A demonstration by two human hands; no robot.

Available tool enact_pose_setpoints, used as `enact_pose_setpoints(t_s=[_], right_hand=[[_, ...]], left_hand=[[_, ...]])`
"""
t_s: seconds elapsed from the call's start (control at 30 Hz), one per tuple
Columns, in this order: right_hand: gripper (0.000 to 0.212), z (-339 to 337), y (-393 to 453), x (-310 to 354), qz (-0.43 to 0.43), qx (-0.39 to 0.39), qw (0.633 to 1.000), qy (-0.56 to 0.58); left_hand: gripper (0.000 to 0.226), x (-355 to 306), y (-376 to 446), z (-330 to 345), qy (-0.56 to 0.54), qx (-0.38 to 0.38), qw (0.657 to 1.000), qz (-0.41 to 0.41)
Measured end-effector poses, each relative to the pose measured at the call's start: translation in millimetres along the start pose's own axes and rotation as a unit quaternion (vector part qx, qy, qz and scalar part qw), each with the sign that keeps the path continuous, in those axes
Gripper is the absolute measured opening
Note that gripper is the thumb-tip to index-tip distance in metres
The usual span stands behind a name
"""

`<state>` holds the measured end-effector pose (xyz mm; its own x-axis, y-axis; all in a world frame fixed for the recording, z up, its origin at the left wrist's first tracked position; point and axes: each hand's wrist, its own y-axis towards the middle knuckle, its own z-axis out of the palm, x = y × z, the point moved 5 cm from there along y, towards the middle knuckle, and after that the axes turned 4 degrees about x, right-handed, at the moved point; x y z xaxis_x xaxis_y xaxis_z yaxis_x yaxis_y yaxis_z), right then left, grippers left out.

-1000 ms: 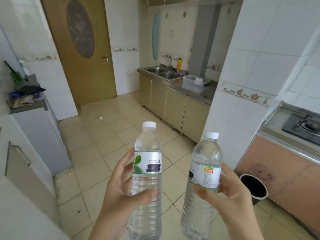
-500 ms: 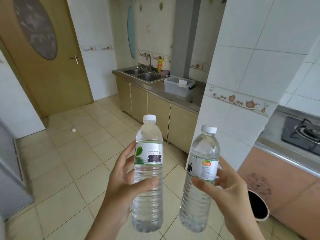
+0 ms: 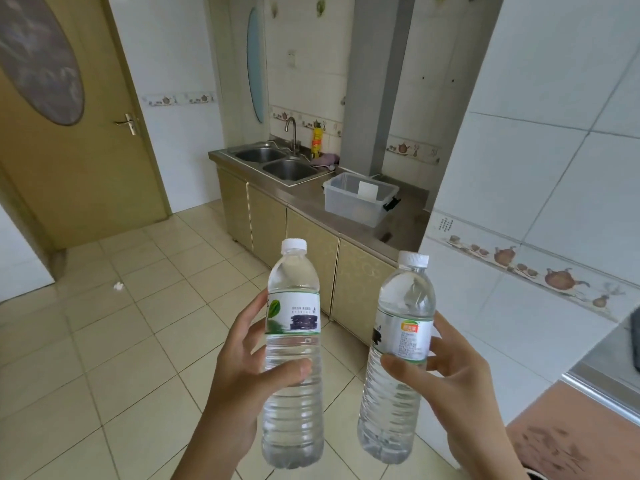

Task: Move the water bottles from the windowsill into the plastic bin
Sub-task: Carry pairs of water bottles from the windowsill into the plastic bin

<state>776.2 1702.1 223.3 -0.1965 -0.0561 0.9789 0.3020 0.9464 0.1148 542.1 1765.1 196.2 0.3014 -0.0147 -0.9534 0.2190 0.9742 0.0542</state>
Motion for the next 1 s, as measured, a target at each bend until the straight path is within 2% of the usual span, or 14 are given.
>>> enact_pose_setpoints(t_s=[0.47,0.63,0.83,1.0], right_hand=[[0.058,69.3,268.3,-22.0,0.016,-0.049,0.999,-0.006],[0.062,84.0,346.0,-31.3,0.016,-0.056,0.998,-0.012],[0.075,83.2,439.8,-52.8,0.008,-0.063,0.998,-0.03],[0.069,69.4,529.1,-78.9,0.008,-0.063,0.998,-0.027]], left_hand=[[0.1,14.1,307.8,-40.5,0.009,0.051,0.998,-0.033],[0.1,18.3,395.0,-46.6,0.001,0.061,0.997,-0.047],[0.1,30.2,491.6,-35.7,0.01,0.067,0.997,-0.042],[0.1,48.3,580.3,-9.0,0.021,0.078,0.996,-0.045]])
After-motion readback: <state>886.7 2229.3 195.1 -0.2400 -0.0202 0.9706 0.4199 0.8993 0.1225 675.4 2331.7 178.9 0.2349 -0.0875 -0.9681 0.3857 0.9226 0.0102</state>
